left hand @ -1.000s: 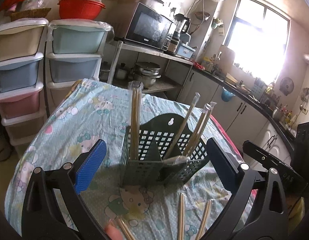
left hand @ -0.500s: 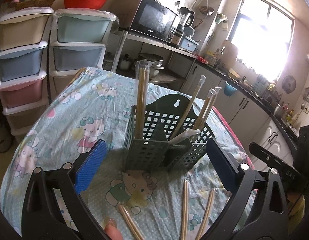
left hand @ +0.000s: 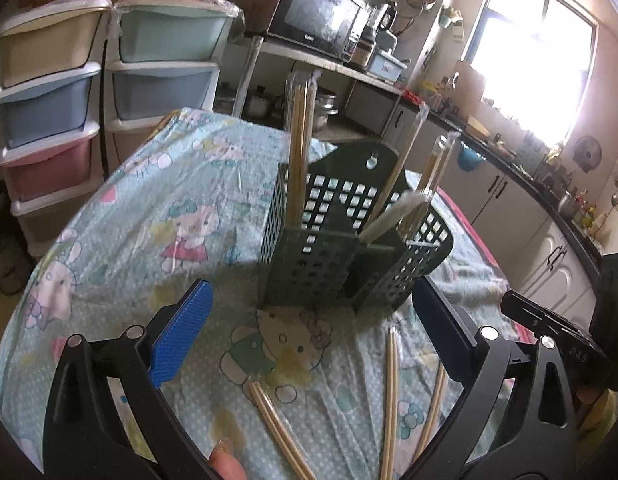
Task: Organize utensils
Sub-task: 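Move both open grippers down toward the remaining loose chopsticks, then close the left gripper on a chopstick while the right gripper grasps another chopstick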
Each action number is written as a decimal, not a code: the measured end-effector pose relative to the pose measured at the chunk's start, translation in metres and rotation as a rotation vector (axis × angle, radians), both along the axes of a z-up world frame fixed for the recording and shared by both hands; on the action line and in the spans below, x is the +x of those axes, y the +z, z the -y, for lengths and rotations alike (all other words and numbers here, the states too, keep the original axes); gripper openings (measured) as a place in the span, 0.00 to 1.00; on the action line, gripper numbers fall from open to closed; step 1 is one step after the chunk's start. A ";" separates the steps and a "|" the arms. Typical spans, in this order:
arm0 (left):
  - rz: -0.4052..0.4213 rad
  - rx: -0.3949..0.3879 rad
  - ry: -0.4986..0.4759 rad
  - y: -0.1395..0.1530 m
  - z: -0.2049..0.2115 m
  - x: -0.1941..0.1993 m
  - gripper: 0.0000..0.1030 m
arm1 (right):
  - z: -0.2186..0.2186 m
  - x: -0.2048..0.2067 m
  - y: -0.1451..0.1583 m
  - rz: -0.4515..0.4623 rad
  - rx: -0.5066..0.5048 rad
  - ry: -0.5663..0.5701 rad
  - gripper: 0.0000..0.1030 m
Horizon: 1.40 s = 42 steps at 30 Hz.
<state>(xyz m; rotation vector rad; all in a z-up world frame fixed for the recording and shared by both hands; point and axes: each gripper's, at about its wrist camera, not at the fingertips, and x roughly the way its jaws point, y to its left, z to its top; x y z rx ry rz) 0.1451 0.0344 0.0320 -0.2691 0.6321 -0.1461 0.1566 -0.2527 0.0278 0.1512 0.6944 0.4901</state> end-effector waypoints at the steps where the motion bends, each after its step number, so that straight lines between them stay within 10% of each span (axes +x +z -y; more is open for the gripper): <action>1: -0.007 -0.001 -0.001 -0.002 0.000 0.000 0.89 | 0.000 0.000 -0.003 -0.007 -0.002 0.000 0.41; 31: -0.179 0.031 -0.066 -0.063 0.011 -0.009 0.89 | 0.002 -0.001 -0.066 -0.158 -0.069 0.000 0.41; 42: -0.271 -0.002 -0.102 -0.087 0.014 -0.013 0.64 | 0.000 0.020 -0.087 -0.210 -0.102 -0.018 0.41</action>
